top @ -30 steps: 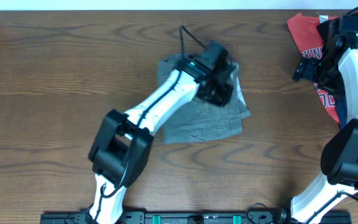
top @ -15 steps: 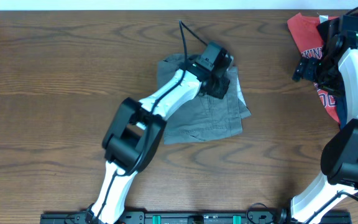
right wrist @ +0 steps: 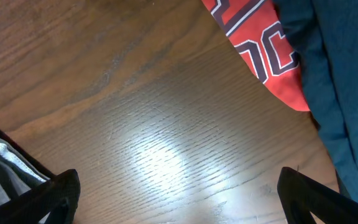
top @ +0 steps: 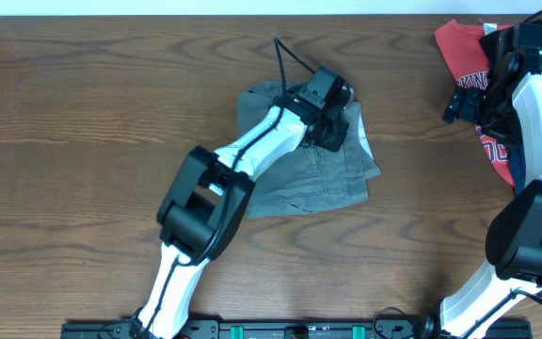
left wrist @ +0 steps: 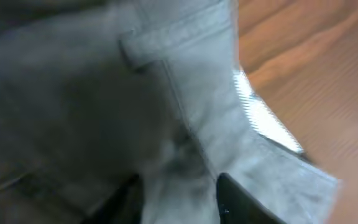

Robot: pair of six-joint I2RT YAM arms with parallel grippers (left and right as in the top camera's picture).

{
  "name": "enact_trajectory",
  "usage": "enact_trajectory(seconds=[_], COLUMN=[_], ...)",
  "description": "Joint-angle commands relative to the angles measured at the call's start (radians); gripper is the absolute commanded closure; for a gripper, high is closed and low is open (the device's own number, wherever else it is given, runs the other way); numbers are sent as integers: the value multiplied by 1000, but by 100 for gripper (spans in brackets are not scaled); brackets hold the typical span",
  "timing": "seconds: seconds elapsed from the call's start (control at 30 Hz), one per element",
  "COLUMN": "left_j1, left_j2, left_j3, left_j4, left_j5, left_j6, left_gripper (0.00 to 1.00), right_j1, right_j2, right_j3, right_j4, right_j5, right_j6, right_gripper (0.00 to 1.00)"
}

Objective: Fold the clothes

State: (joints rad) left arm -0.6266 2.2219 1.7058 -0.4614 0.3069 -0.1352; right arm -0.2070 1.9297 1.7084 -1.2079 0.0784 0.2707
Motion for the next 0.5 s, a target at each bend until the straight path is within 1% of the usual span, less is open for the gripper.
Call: enact_trajectory(seconds=[0.0, 0.07, 0.2, 0.27, 0.3, 0.33, 0.47], left_j1=[6, 12, 52, 88, 118, 143, 282], left_j2=[-164, -232, -344, -375, -386, -389, -375], left_j3=[2, 2, 2, 2, 2, 2, -12], left_j4=[-18, -57, -192, -260, -309, -345, -473], left_j5=[-14, -25, -174, -230, -250, -253, -241], left_j6=[1, 11, 15, 29, 33, 36, 36], left_gripper=[44, 28, 18, 3, 0, 2, 2], right_j1=[-2, -2, -2, -1, -1, 0, -1], right_j2=[4, 4, 4, 4, 4, 4, 4], right_j3=[9, 9, 9, 9, 9, 9, 9], right_j4=[0, 0, 0, 0, 0, 0, 0], right_j5=[0, 0, -1, 0, 0, 0, 0], right_j6=[13, 13, 13, 13, 13, 13, 13], right_gripper=[1, 1, 1, 1, 1, 1, 1])
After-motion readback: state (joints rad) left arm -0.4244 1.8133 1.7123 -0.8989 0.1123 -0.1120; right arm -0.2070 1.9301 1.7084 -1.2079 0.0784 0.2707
